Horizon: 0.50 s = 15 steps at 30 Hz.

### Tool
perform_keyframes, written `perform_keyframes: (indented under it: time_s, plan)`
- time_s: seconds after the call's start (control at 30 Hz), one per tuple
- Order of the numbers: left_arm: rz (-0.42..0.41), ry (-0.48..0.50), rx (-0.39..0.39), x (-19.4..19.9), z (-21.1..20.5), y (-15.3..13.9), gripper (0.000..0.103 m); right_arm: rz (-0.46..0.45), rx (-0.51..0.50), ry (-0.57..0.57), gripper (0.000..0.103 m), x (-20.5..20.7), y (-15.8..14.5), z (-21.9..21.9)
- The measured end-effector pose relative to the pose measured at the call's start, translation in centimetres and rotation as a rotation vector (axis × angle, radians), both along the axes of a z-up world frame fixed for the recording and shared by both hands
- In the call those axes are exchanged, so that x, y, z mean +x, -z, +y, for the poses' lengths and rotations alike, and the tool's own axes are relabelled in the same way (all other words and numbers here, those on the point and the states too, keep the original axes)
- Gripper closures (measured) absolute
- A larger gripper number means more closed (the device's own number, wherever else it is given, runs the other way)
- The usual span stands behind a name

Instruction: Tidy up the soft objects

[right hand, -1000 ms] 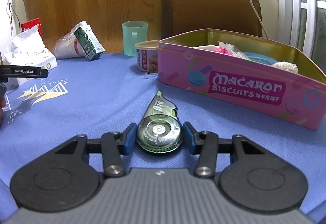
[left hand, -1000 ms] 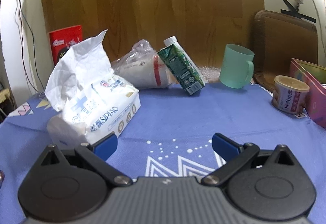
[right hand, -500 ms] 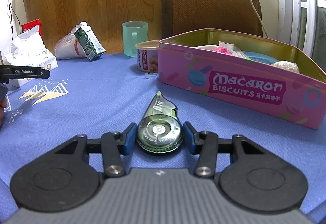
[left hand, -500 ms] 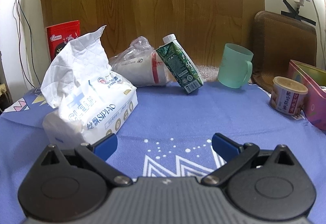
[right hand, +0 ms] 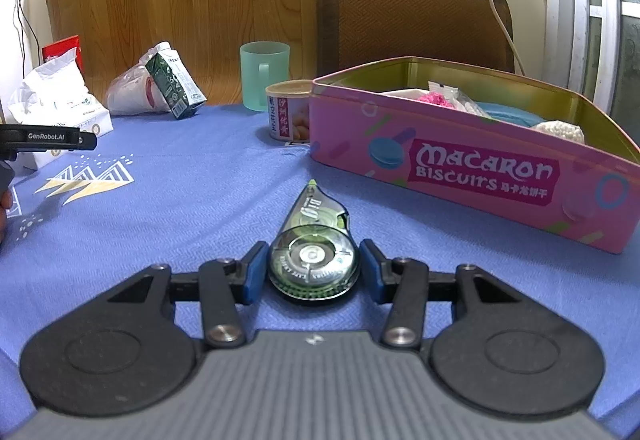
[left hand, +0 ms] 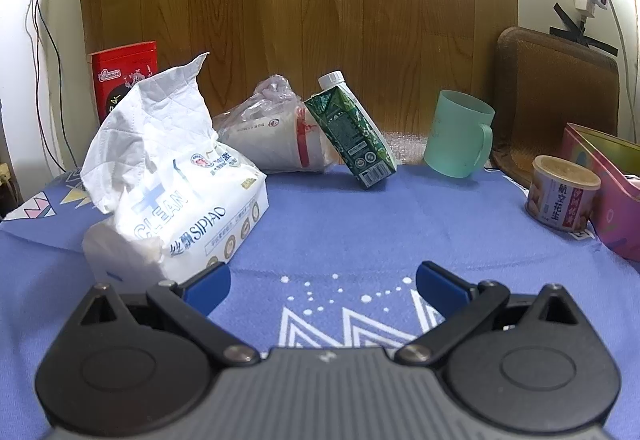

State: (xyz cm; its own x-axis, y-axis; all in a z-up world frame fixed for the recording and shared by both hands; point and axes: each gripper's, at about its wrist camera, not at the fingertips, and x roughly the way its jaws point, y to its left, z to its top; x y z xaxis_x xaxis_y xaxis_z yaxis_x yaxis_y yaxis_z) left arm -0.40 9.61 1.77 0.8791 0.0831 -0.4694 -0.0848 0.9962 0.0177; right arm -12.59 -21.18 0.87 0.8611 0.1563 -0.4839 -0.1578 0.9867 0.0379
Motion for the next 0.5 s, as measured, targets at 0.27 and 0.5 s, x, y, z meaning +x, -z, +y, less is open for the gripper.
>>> perform_keyframes:
  time_s: [0.27,0.5]
  plan:
    - [-0.010,0.006,-0.013,-0.09,0.11,-0.08,0.001,-0.001,-0.004,0.003,0.051,-0.02,0.00,0.04]
    - [-0.011,0.009,-0.022,0.09,0.13,-0.08,0.001,0.001,0.009,0.006,0.051,0.04,0.00,-0.02]
